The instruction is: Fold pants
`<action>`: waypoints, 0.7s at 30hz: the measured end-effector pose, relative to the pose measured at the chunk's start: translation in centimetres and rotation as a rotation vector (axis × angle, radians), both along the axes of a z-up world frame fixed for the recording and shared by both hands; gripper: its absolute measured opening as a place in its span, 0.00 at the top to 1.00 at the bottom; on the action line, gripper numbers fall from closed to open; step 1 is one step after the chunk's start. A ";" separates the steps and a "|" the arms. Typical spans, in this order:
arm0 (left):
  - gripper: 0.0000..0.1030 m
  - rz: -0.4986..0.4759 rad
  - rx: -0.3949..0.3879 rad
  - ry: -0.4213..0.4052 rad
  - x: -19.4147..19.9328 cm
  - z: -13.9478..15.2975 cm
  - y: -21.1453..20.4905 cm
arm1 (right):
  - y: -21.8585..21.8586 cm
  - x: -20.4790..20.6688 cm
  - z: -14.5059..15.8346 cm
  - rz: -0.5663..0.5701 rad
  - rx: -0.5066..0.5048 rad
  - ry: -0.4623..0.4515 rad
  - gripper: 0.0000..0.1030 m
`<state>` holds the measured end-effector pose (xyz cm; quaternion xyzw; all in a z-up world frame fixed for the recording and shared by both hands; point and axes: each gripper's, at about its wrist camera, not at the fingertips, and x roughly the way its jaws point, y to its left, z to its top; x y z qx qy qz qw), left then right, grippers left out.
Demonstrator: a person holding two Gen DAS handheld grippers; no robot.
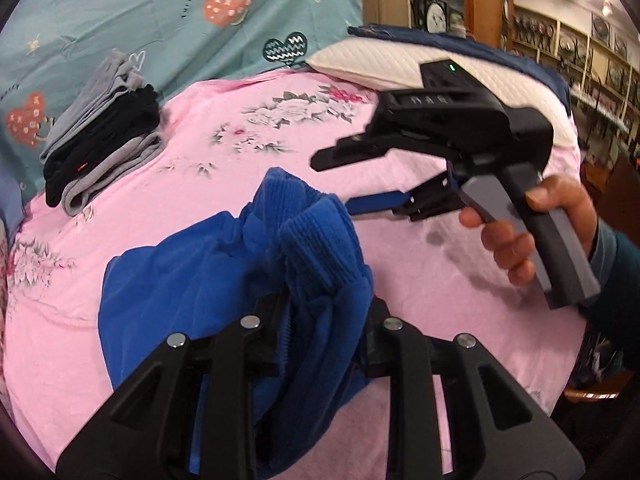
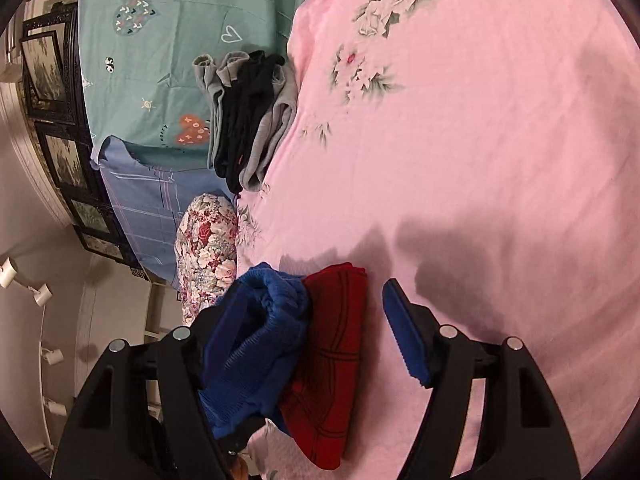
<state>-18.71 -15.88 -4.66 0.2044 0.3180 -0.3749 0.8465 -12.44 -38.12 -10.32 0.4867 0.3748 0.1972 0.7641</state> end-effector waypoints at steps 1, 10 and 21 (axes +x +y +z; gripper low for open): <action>0.54 -0.017 0.019 0.002 -0.4 -0.3 -0.2 | 0.1 0.0 0.2 0.001 -0.012 -0.006 0.29; 0.02 -0.051 -0.152 0.015 -2.0 3.4 2.7 | 2.0 -1.8 5.4 0.060 -0.022 -0.194 0.29; 0.02 0.391 -0.418 0.353 7.0 2.6 18.6 | 7.0 -2.4 5.6 0.210 -0.259 -0.035 0.23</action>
